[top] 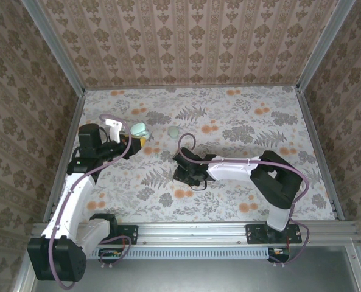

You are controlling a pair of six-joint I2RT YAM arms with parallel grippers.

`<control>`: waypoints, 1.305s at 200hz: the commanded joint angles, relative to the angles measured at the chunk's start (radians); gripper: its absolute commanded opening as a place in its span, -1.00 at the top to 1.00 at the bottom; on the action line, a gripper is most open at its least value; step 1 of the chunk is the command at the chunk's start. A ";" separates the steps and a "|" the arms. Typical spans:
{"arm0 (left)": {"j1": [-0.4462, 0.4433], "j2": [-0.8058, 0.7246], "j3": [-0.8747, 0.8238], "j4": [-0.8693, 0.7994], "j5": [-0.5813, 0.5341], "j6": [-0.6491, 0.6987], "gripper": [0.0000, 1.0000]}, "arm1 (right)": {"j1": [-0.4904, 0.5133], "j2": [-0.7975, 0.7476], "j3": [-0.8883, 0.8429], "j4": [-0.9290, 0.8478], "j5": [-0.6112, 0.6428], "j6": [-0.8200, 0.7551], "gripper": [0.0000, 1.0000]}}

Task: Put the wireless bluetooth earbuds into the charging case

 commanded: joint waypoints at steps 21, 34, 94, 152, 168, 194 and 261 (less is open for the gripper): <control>-0.007 -0.001 -0.006 0.018 0.025 0.009 1.00 | -0.007 0.041 -0.008 0.061 -0.014 0.057 0.34; -0.008 -0.002 -0.006 0.016 0.024 0.010 1.00 | -0.012 0.043 -0.019 0.080 -0.012 0.070 0.36; -0.008 0.008 -0.005 0.018 0.025 0.014 1.00 | -0.039 0.036 -0.047 0.115 0.012 0.093 0.41; -0.009 0.012 -0.006 0.016 0.030 0.018 0.99 | -0.054 0.052 -0.027 0.103 0.021 0.079 0.46; -0.009 0.011 -0.004 0.015 0.031 0.021 0.99 | -0.056 0.050 -0.015 0.089 0.027 0.067 0.46; -0.009 0.012 -0.003 0.013 0.032 0.022 1.00 | -0.065 0.050 0.005 0.068 0.034 0.049 0.46; -0.010 0.016 -0.001 0.010 0.034 0.026 0.99 | -0.078 0.075 0.031 0.052 0.034 0.030 0.46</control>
